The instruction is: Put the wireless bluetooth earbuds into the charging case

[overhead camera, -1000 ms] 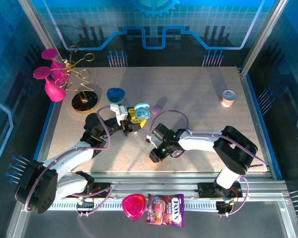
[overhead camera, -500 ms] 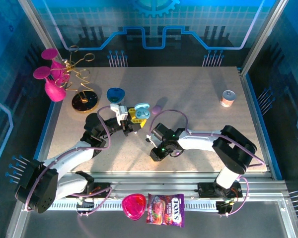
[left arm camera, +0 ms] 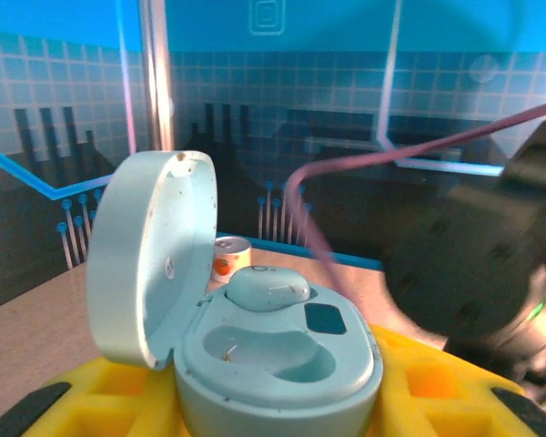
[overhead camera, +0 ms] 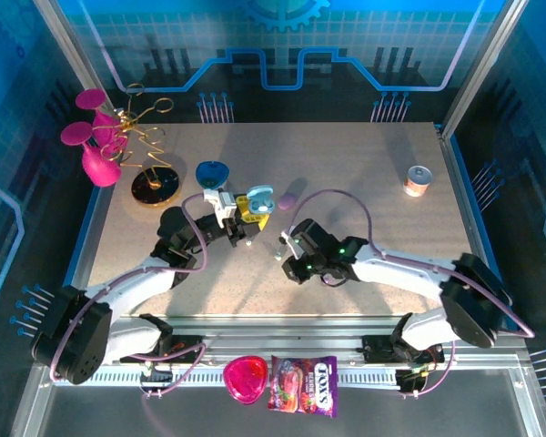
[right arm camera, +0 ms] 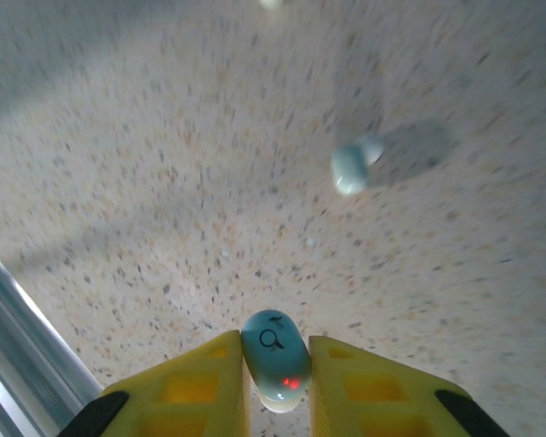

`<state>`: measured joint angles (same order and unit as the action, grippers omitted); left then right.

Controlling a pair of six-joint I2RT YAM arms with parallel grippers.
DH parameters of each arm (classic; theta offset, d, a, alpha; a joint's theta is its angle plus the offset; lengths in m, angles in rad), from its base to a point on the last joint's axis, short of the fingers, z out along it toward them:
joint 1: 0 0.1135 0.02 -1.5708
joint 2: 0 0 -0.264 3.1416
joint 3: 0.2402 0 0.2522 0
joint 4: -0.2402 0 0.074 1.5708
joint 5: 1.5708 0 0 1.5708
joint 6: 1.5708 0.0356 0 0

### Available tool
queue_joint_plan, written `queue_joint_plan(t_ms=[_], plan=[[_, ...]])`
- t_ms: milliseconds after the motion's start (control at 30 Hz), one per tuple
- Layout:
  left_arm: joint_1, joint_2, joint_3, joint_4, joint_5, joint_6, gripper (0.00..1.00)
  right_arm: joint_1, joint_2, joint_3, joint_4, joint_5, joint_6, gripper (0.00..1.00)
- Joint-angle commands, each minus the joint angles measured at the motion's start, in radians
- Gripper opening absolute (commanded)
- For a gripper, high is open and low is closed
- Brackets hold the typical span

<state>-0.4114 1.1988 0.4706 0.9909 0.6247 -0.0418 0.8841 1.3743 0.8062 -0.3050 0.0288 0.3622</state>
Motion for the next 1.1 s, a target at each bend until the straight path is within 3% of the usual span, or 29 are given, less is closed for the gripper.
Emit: queue_joint_plan(t_ms=[0,200,433,767,1067], plan=[[-0.012,0.041,-0.019,0.071,-0.125,0.071,0.37,-0.007,-0.090,0.043,-0.049,0.109,0.011,0.20],[-0.016,0.150,-0.022,0.194,-0.260,0.089,0.37,0.014,-0.149,0.202,-0.115,0.197,-0.044,0.20],[-0.019,0.266,-0.014,0.341,-0.269,0.069,0.37,0.047,-0.094,0.379,-0.040,0.231,-0.130,0.20],[-0.033,0.247,-0.015,0.308,-0.299,0.091,0.37,0.041,0.016,0.511,0.036,0.252,-0.146,0.19],[-0.043,0.244,-0.016,0.309,-0.301,0.076,0.37,0.005,0.060,0.537,0.049,0.147,-0.066,0.20]])
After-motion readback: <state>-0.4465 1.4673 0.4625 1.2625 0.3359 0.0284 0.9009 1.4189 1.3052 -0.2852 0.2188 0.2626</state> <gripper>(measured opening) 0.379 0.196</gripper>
